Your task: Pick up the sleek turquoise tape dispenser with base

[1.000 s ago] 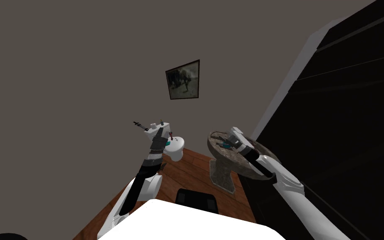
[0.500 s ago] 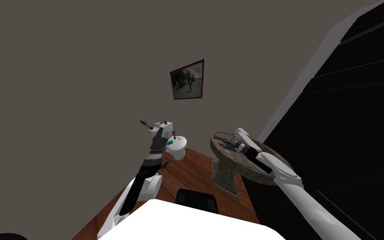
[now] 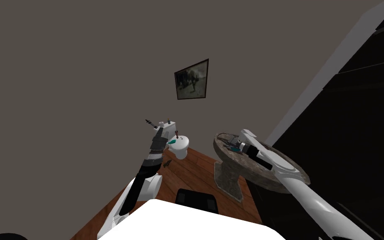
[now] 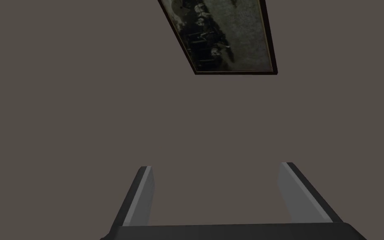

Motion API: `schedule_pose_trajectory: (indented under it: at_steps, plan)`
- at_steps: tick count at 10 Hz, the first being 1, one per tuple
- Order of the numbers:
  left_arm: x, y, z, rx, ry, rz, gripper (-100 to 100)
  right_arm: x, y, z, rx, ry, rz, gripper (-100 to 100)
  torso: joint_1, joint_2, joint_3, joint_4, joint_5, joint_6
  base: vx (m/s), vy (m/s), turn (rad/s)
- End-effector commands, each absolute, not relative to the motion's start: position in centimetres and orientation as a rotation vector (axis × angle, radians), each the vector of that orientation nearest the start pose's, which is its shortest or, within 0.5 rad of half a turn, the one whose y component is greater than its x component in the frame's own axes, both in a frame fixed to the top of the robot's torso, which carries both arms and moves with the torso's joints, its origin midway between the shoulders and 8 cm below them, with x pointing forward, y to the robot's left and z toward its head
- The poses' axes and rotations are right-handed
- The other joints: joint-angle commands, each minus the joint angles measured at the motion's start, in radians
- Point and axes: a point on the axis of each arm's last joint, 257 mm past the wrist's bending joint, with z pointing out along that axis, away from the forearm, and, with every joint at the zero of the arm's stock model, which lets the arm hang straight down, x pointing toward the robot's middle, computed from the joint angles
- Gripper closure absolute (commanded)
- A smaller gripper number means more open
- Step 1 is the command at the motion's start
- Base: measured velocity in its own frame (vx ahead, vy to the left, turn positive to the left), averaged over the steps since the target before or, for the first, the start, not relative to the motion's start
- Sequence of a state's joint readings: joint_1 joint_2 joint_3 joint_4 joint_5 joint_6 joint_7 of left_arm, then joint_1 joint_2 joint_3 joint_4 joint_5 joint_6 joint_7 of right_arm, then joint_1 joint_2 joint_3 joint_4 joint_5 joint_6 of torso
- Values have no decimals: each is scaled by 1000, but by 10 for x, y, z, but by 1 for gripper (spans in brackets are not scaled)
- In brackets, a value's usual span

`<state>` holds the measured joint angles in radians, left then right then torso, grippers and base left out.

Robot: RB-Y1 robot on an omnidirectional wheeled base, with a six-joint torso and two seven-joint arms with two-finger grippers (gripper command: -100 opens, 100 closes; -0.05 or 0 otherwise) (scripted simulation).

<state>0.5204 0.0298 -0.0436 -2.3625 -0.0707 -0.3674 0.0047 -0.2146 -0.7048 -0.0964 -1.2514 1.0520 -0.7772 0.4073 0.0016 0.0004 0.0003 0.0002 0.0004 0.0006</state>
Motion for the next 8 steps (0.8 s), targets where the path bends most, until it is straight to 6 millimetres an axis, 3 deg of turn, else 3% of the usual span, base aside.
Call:
schedule_pose_trajectory:
  at_steps: [1,2,3,8]
  plan:
    - [351,258,28,-657,722,-1278,0,549,-345,-181,-904,1474,-10,-100,0,0,0,0,0,0,-4,31,108]
    - [351,258,28,-657,722,-1278,0,549,-345,-182,-907,1475,-11,-100,-1,0,0,0,0,1,-3,11,-1]
    - [351,258,28,-657,722,-1278,0,553,-363,-192,-961,1514,-60,-100,-2,0,0,0,0,1,-1,24,165]
    - [351,258,28,-657,722,-1278,0,556,-402,-218,-1118,1604,-188,-100,-2,0,0,0,-1,1,0,24,97]
